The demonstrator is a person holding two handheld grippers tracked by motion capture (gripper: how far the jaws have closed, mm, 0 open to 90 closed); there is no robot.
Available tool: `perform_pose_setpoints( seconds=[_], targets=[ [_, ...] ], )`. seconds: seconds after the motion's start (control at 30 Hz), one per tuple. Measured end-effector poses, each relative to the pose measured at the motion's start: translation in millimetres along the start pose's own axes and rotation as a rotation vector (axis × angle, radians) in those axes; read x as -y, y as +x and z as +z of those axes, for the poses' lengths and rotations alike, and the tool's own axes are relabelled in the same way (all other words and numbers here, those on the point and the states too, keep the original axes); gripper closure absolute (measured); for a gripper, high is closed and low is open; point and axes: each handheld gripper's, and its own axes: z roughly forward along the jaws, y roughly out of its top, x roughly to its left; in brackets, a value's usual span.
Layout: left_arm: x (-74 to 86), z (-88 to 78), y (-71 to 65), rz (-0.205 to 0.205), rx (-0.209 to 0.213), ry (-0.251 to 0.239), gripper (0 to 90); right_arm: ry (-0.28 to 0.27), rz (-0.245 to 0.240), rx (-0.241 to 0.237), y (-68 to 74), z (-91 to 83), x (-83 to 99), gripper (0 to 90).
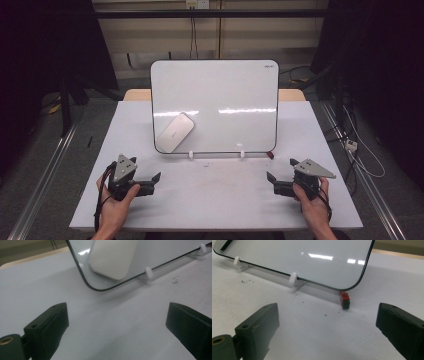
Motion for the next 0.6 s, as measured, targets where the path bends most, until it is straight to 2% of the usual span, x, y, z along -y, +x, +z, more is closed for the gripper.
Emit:
perform_pose_setpoints(
  seconds=[0.1,0.27,0.33,0.43,0.6],
  targets=[
    [2.4,-2.7,1.1,-0.002,-0.011,-0.006,4.5,-0.001,-0.004,0.001,-0.2,-0.3,0.2,4.9],
    [6.5,-11.5,4.4,-0.042,-0.054,-0.05,4.7,-0.001,-0.004,0.003,-0.2,-1.2,0.5,4.7],
    [7.4,-12.1,5.3,-0.046,-0.068,-0.057,4.2,-0.001,-0.002,0.004,-0.7,-0.9,0.7,4.8],
    [6.8,-10.0,7.4,-0.06,-0.049,-0.061,4.0,0.0,-0.001,0.002,-0.6,-0.7,0.7,4.7],
    [6.7,-9.4,7.9,-0.058,-0.049,-0.062,3.8,0.001,-0.002,0.001,-0.2,0.0,0.5,4.7]
  ],
)
